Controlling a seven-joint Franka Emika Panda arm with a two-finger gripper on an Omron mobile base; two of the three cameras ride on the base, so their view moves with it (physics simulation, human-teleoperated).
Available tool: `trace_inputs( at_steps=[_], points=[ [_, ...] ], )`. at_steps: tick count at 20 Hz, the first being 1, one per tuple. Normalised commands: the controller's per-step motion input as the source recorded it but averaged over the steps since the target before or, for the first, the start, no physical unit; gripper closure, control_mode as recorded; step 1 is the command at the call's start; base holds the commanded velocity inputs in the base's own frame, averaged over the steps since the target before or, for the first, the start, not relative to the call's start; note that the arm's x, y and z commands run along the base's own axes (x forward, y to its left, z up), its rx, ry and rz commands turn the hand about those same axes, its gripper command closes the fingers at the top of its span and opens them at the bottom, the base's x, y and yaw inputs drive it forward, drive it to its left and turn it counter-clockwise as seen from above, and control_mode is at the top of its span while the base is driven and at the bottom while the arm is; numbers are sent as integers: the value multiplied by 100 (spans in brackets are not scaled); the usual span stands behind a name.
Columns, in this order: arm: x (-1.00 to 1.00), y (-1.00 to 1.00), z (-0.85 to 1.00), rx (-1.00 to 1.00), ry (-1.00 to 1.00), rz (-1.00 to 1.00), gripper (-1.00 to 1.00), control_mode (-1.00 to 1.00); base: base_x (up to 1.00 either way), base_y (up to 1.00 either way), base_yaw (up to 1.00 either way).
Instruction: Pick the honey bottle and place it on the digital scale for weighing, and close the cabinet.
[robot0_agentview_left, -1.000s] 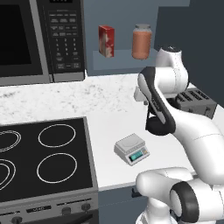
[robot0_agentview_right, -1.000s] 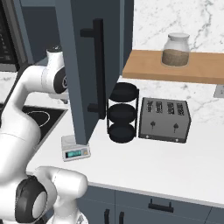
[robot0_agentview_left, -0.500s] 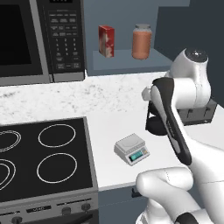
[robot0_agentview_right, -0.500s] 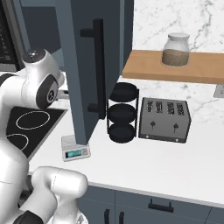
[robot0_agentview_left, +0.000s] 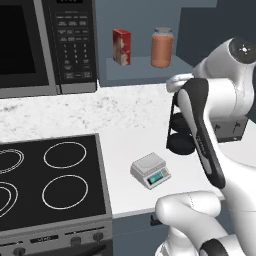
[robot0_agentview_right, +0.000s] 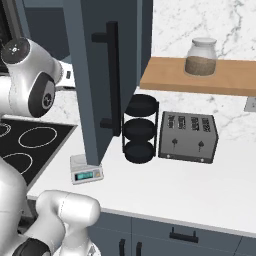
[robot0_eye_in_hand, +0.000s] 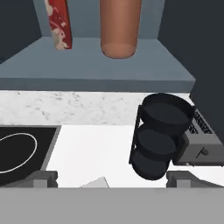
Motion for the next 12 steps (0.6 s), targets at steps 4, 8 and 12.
trace_inputs(
  at_steps=[4, 8, 12],
  points=[
    [0, 0, 54, 0, -24, -7, -100, -100, 0, 0, 0],
    [2, 0, 42, 0, -24, -4, -100, -100, 0, 0, 0],
    [16, 0, 39, 0, -17, -3, -100, -100, 0, 0, 0]
  ],
)
